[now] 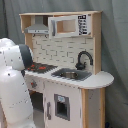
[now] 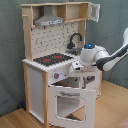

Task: Play with the kitchen

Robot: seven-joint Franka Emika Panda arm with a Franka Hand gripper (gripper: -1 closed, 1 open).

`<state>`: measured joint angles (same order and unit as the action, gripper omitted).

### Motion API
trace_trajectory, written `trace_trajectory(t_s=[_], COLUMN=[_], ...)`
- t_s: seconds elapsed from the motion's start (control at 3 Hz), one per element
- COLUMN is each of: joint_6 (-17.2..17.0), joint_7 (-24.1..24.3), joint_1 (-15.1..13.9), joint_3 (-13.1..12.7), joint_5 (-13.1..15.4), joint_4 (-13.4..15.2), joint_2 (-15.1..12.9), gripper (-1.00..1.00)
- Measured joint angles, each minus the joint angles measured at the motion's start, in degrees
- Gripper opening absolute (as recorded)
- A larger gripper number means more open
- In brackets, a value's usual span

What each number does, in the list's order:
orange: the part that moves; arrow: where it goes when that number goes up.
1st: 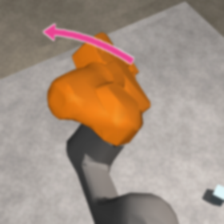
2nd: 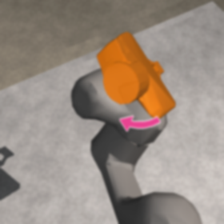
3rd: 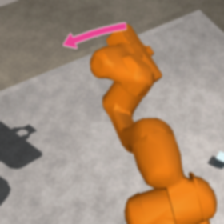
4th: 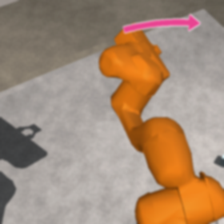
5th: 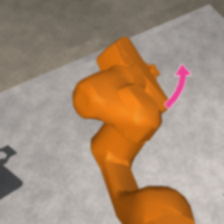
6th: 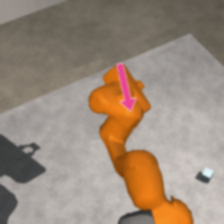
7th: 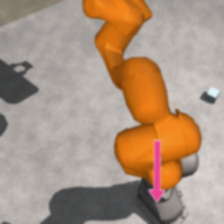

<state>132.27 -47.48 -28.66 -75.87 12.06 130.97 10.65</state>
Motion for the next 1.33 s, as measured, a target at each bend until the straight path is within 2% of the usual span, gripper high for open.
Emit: trace_trajectory(t_s=[0.67, 1.0, 1.33], joint_6=[9.1, 9.8, 13.5], joint_7=[-0.1, -0.1, 1.2], joint_1=[-0.5, -0.6, -0.7], joint_3=[0.0, 0.0, 0.0], joint_5=[0.3, 0.3, 0.3], joint_4=[5.5, 6.0, 8.2], joint_2=[-4.8, -5.1, -7.2], gripper=[1.00, -1.00, -1.00])
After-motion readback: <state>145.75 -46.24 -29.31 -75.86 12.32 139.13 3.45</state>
